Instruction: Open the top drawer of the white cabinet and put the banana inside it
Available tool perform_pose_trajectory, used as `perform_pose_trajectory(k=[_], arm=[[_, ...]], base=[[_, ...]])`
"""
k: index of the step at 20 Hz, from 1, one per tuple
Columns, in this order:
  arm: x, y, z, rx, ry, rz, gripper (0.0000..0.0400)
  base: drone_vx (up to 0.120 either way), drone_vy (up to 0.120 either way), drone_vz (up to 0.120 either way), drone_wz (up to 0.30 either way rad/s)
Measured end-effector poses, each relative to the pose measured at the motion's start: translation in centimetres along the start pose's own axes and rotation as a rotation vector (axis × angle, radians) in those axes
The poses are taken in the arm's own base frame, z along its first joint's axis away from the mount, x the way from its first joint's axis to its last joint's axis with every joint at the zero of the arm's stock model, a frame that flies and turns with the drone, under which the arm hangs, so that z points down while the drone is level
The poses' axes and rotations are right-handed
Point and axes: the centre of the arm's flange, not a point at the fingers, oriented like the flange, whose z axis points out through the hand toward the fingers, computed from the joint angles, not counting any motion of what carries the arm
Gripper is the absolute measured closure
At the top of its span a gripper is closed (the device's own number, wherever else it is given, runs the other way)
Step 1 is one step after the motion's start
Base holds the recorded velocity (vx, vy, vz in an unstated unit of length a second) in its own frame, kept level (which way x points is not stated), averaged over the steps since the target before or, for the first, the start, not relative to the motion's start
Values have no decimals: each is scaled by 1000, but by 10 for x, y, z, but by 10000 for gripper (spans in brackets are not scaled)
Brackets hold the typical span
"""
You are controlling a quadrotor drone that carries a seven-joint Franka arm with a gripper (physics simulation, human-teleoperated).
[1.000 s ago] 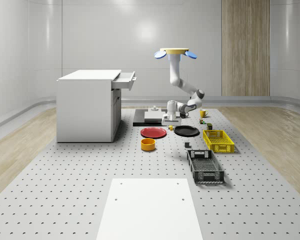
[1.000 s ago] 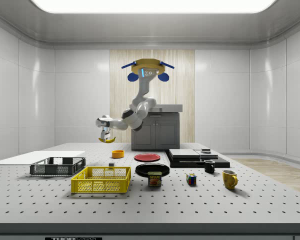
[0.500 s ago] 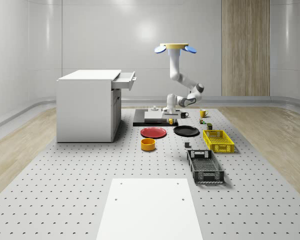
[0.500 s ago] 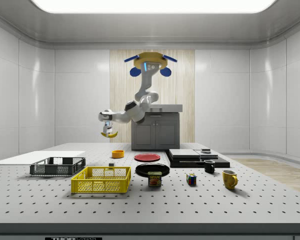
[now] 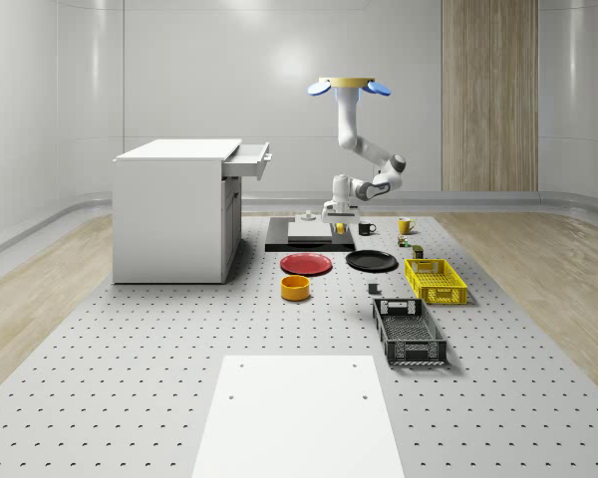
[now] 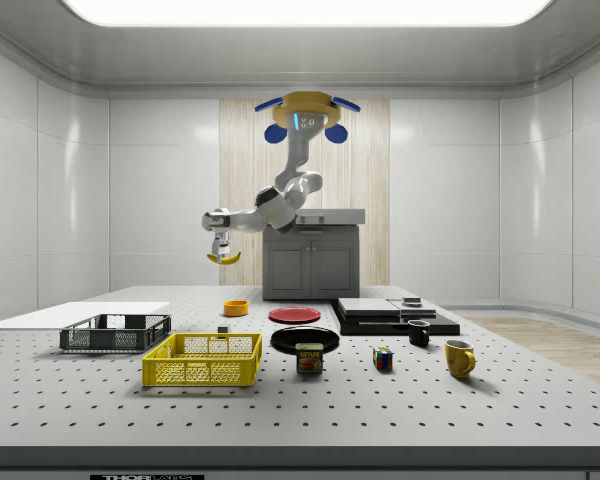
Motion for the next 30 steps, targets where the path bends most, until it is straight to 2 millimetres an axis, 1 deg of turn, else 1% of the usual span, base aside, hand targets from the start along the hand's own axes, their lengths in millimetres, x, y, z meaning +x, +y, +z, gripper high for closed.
perform_pose_trajectory(k=[30], arm=[[0,0,0,0,0,1,207]], base=[[-120,0,120,0]])
